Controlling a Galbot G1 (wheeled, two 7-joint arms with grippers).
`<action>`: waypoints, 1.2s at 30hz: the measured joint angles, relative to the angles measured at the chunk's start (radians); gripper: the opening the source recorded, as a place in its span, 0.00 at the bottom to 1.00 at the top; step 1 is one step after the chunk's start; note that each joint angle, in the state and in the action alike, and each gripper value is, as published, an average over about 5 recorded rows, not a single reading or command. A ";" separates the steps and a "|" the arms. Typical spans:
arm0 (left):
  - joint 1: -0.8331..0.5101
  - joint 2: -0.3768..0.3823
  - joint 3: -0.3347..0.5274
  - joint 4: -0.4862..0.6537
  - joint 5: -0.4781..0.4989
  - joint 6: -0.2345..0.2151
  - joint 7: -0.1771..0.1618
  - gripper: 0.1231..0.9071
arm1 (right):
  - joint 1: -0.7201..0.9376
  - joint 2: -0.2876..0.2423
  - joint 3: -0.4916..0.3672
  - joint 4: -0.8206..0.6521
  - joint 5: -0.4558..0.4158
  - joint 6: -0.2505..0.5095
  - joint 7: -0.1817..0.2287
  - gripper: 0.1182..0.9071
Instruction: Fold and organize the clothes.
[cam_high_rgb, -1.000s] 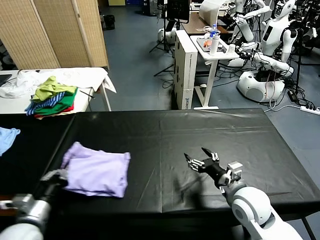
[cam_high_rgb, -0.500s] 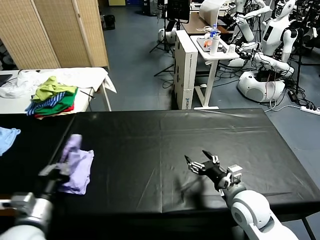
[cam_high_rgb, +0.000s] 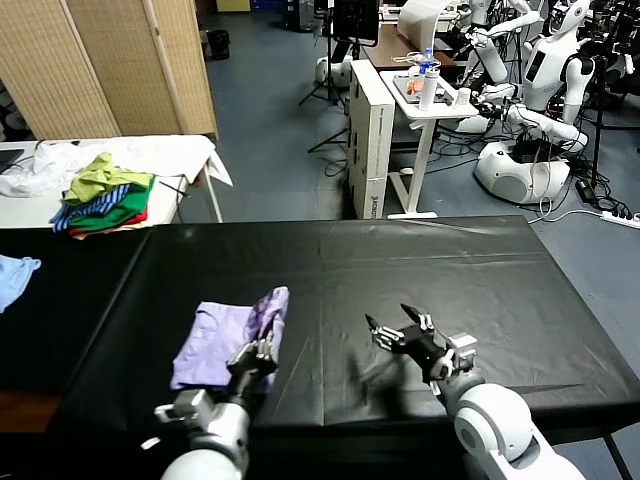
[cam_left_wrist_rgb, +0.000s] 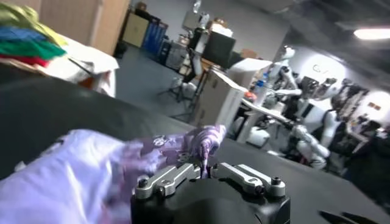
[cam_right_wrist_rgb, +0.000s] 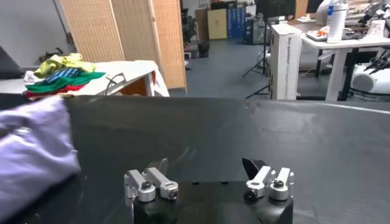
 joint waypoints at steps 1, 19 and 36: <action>-0.004 -0.009 0.011 0.010 0.012 0.001 0.001 0.09 | 0.002 -0.003 -0.002 0.001 0.011 -0.005 0.000 1.00; 0.002 0.006 0.030 -0.008 0.055 -0.029 0.047 1.00 | 0.051 -0.018 -0.081 0.004 0.397 -0.129 0.104 1.00; 0.027 0.052 -0.062 -0.026 0.074 -0.053 0.041 1.00 | 0.089 0.111 -0.212 -0.097 0.333 -0.121 0.117 0.35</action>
